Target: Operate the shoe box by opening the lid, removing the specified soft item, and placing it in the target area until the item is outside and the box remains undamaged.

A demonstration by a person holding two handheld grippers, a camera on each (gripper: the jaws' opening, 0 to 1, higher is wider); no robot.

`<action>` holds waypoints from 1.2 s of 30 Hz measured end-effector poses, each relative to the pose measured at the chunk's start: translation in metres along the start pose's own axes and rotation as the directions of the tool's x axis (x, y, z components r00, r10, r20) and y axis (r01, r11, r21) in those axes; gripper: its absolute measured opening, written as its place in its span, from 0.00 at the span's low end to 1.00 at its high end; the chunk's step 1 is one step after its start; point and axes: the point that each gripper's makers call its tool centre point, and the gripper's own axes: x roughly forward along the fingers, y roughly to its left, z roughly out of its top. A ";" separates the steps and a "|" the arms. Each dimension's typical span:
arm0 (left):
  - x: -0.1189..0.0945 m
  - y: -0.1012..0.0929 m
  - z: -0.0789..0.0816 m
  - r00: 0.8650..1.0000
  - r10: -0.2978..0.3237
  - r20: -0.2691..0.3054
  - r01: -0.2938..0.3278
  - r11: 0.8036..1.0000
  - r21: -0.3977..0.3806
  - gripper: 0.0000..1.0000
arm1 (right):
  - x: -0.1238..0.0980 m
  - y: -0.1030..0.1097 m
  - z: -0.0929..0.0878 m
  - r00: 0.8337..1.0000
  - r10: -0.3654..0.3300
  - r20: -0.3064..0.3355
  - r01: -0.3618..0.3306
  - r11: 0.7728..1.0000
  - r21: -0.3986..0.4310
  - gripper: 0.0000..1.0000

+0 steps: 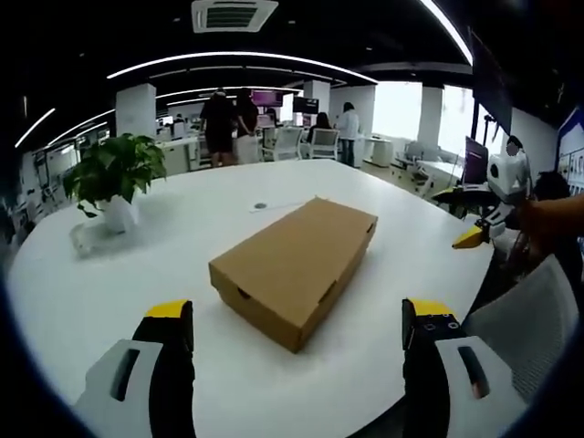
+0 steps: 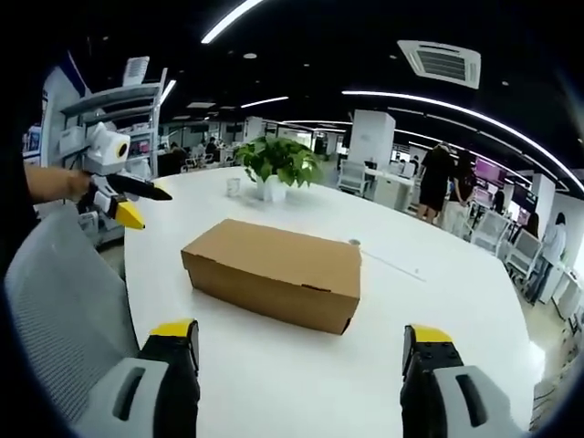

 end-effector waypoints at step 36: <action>0.056 0.006 -0.032 0.992 0.097 -0.086 -0.102 0.993 -0.054 0.91 | 0.092 -0.039 -0.002 0.989 0.123 -0.076 -0.127 0.991 -0.045 0.76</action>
